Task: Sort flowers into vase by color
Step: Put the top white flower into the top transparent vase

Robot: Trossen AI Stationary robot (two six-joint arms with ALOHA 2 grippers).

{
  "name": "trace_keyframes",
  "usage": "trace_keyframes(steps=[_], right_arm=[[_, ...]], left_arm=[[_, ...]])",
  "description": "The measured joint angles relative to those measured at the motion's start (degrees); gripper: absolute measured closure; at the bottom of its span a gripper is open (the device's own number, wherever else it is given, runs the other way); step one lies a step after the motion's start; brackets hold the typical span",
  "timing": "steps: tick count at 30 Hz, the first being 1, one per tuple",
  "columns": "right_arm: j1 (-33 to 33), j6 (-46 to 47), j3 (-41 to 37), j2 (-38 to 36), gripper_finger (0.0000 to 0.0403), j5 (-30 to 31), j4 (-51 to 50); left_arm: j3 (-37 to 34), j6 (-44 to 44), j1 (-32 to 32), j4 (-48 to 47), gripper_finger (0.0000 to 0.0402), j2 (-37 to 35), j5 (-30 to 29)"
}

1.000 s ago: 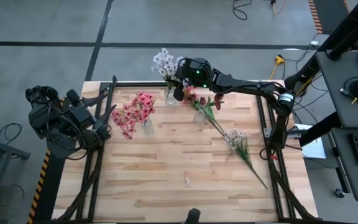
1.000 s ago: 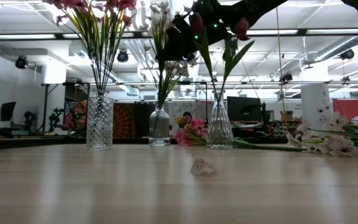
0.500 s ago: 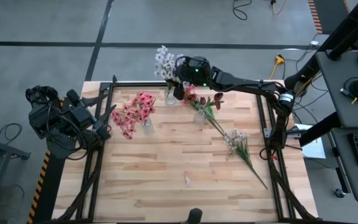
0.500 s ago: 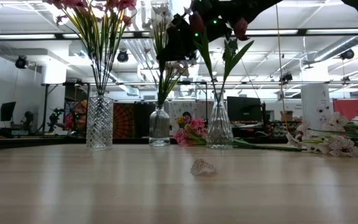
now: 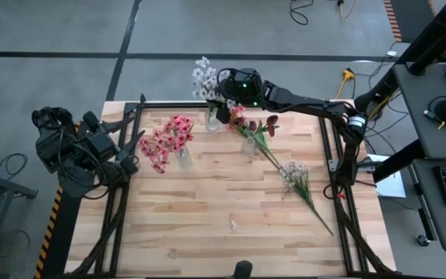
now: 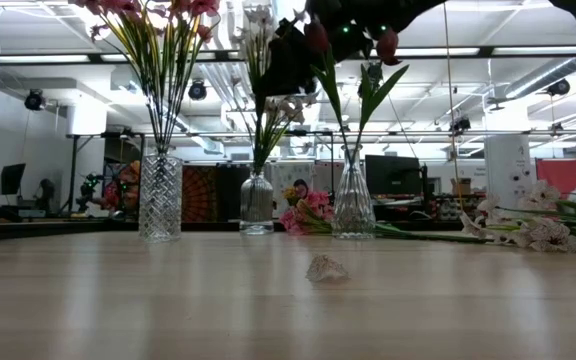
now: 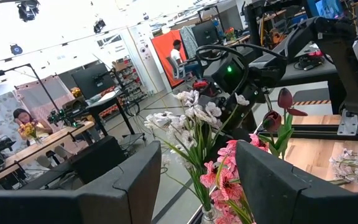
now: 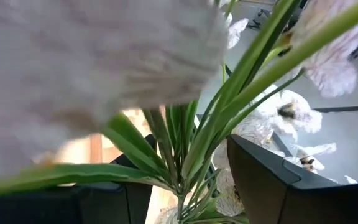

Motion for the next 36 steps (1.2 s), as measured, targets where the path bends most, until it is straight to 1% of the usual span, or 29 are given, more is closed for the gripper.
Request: trace_keyframes(steps=[13,15,19,25,28,31,36], right_arm=[[0.4,0.0,4.7,0.0,0.0214,0.0,-6.7],[0.4,0.0,5.1,0.0,0.0219,0.0,-7.2],[0.6,-0.1,5.3,0.0,0.0254,0.0,-7.6],[0.6,-0.9,5.3,0.0,0.0336,0.0,-8.8],[0.7,-1.4,5.2,0.0,0.0368,0.0,-8.8],[0.8,-1.7,5.2,0.0,0.0385,0.0,-8.8],[0.8,-1.5,5.2,0.1,0.0388,0.0,-8.7]], left_arm=[[0.0,0.0,0.0,0.0,0.0212,0.0,0.0],[0.0,0.0,0.0,0.0,0.0212,0.0,0.0],[0.0,0.0,0.0,0.0,0.0212,0.0,0.0],[0.0,0.0,0.0,0.0,0.0212,0.0,0.0],[0.0,0.0,0.0,0.0,0.0212,0.0,0.0],[0.0,0.0,0.0,0.0,0.0212,0.0,0.0],[0.0,0.0,0.0,0.0,0.0212,0.0,0.0]])
